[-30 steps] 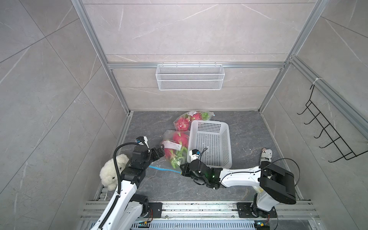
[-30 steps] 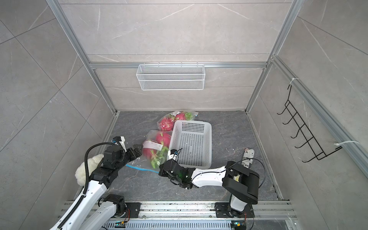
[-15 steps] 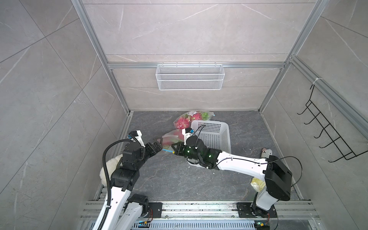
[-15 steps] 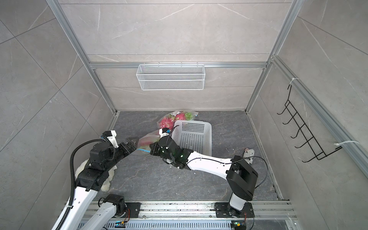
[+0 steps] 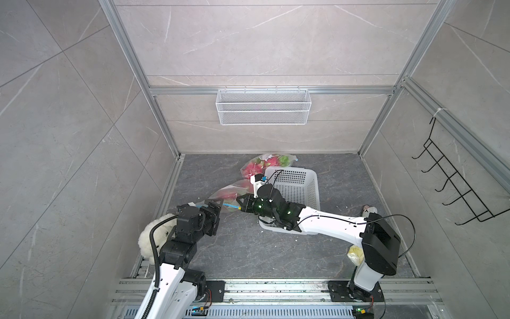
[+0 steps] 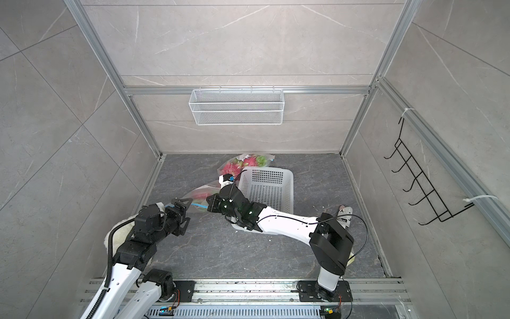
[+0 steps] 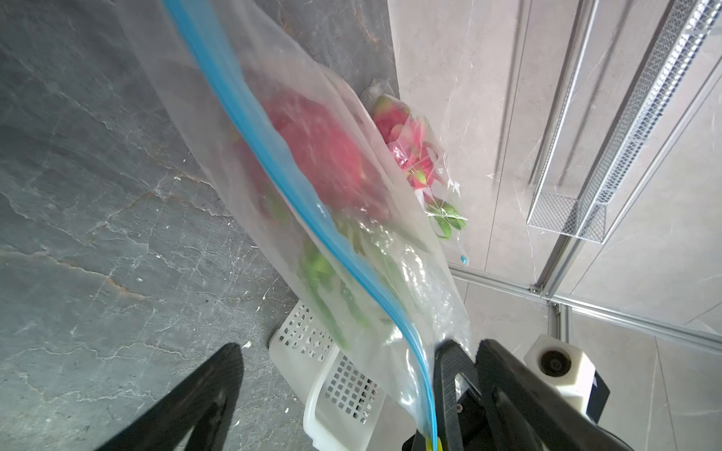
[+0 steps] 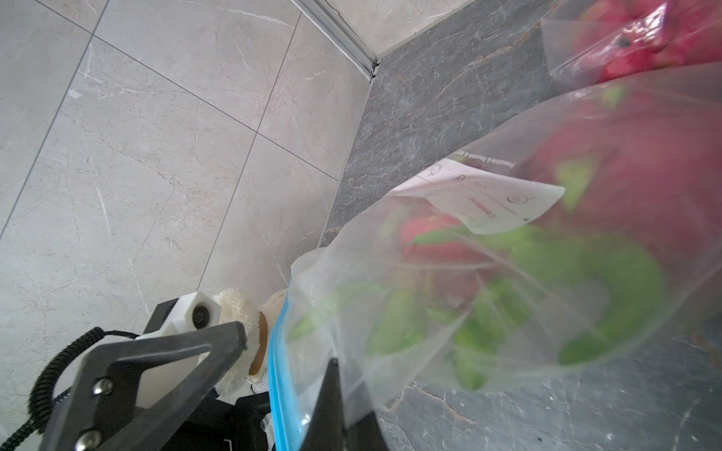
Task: Open the zip-top bag and take out the dragon fruit
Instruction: Pick up the zipper food storage bag at the center of the board.
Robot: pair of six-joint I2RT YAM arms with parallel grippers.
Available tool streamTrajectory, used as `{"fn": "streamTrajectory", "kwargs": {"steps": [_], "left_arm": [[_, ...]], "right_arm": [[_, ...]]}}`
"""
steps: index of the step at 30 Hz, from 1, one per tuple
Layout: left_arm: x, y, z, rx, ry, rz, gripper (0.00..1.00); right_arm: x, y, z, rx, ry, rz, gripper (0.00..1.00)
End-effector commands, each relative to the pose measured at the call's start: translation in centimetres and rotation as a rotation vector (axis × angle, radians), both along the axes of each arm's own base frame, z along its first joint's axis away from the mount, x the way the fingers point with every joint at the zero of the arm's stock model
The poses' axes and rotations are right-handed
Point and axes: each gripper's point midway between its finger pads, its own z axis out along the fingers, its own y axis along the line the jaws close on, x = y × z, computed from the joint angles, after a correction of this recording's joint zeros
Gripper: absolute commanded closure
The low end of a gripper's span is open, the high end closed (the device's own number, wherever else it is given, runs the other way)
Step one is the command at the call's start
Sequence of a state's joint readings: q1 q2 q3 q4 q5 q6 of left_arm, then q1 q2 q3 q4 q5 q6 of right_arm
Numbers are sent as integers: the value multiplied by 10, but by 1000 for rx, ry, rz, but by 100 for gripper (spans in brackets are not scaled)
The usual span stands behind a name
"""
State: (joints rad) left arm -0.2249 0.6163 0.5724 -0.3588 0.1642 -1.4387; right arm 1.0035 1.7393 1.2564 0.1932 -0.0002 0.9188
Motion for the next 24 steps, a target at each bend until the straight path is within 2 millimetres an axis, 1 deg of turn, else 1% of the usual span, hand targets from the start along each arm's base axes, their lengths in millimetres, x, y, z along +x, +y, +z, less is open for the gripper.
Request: {"fn": "streamTrajectory", "kwargs": {"steps": [1, 4, 7, 9, 11, 12, 13, 14, 16, 17, 19, 20, 22, 24], "left_arm": [[13, -9, 10, -138, -21, 28, 15], [23, -12, 7, -161, -27, 35, 33], [30, -9, 12, -136, -45, 47, 59], [32, -6, 14, -107, -52, 57, 74], [31, -2, 10, -77, -41, 71, 89], [31, 0, 6, -70, -35, 79, 99], [32, 1, 4, -70, -31, 84, 100], [32, 1, 0, -69, -26, 89, 100], [33, 2, -6, -62, -10, 95, 100], [35, 2, -7, -59, -12, 96, 100], [39, 4, -4, -39, -19, 94, 100], [42, 6, 1, -20, -29, 88, 100], [48, 11, 14, 21, -49, 78, 100], [55, 15, 26, 61, -65, 65, 100]], "right_arm": [[-5, 1, 7, 37, -21, 30, 100], [-10, 1, 2, 38, -3, 43, 100], [-11, -3, -2, 34, 4, 38, 100], [-12, -6, -3, 33, 2, 35, 100], [-14, -8, 1, 38, -6, 41, 100], [-15, -8, 2, 35, -11, 49, 100], [-17, -9, 3, 30, -14, 56, 99], [-18, -9, 4, 18, -21, 67, 93], [-23, -11, 7, -14, -41, 99, 67], [-24, -13, 9, -41, -56, 115, 49], [-27, -21, 10, -113, -86, 140, 26], [-27, -27, 11, -154, -110, 155, 16], [-25, -41, 15, -231, -166, 179, 8], [-19, -56, 20, -304, -243, 210, 7]]}}
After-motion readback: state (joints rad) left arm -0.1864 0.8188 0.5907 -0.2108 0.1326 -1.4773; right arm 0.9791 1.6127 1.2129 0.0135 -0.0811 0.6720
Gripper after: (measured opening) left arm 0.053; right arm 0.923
